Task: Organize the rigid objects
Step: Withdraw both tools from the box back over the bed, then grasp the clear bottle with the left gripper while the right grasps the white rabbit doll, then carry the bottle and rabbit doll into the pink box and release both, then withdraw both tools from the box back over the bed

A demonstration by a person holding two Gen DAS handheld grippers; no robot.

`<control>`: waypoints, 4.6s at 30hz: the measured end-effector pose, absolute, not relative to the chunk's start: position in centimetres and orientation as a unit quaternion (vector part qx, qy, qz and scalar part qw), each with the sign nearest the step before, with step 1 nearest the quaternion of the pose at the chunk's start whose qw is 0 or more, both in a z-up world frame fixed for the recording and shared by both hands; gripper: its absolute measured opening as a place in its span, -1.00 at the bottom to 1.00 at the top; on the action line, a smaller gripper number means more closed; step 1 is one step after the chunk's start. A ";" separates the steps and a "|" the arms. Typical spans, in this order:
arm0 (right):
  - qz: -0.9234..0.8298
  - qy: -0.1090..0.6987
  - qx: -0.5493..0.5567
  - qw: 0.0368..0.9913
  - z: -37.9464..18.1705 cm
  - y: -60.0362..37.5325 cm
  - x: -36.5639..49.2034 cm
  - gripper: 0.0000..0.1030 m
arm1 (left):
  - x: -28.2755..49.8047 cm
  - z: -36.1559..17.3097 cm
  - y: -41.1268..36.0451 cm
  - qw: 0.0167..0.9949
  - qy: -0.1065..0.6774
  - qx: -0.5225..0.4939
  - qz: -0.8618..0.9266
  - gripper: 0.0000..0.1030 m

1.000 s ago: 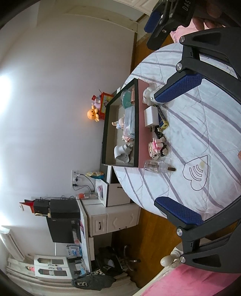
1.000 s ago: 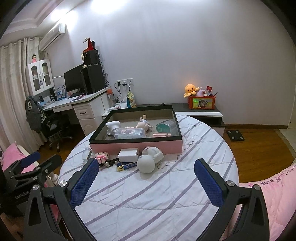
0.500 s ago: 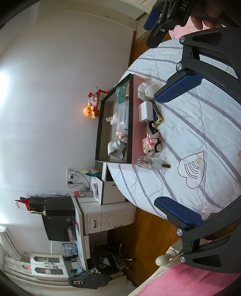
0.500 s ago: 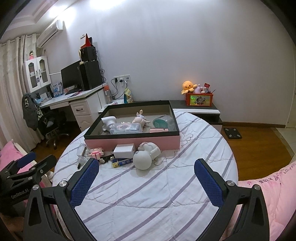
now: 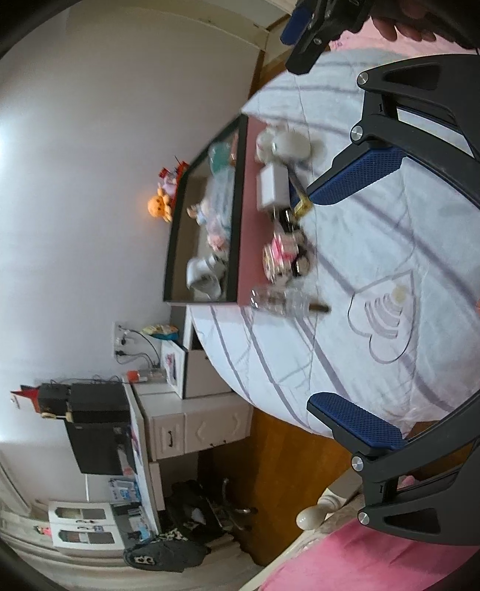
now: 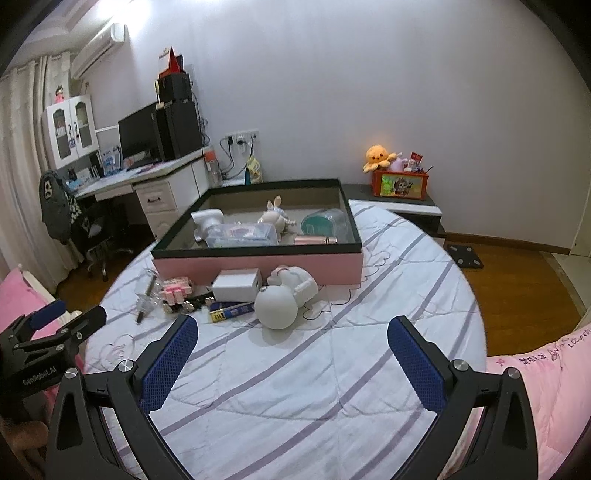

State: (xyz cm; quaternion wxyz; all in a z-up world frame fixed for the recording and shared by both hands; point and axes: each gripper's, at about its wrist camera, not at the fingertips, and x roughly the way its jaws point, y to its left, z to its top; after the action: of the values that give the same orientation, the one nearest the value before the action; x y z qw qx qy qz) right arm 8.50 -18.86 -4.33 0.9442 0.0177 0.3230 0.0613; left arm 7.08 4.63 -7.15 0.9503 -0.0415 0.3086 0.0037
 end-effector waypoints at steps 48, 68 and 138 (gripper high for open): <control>0.139 0.403 0.064 0.902 -9.7 -19.9 16.0 -0.12 | 13.6 -11.5 5.4 0.921 0.381 -0.050 -0.068 -0.40; 0.161 0.325 0.035 0.931 -0.9 -20.0 16.9 -0.12 | 14.4 -1.7 2.2 0.954 0.284 -0.023 -0.096 -0.40; 0.062 0.243 0.023 0.968 3.2 -19.8 13.9 1.00 | 12.3 1.3 0.2 0.970 0.239 -0.006 -0.053 0.99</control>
State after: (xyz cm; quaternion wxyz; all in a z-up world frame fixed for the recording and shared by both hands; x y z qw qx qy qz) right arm 13.94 -19.84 3.23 0.9679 0.0225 0.2428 0.0615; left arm 12.33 0.23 1.32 0.9697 -0.0062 0.2387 -0.0526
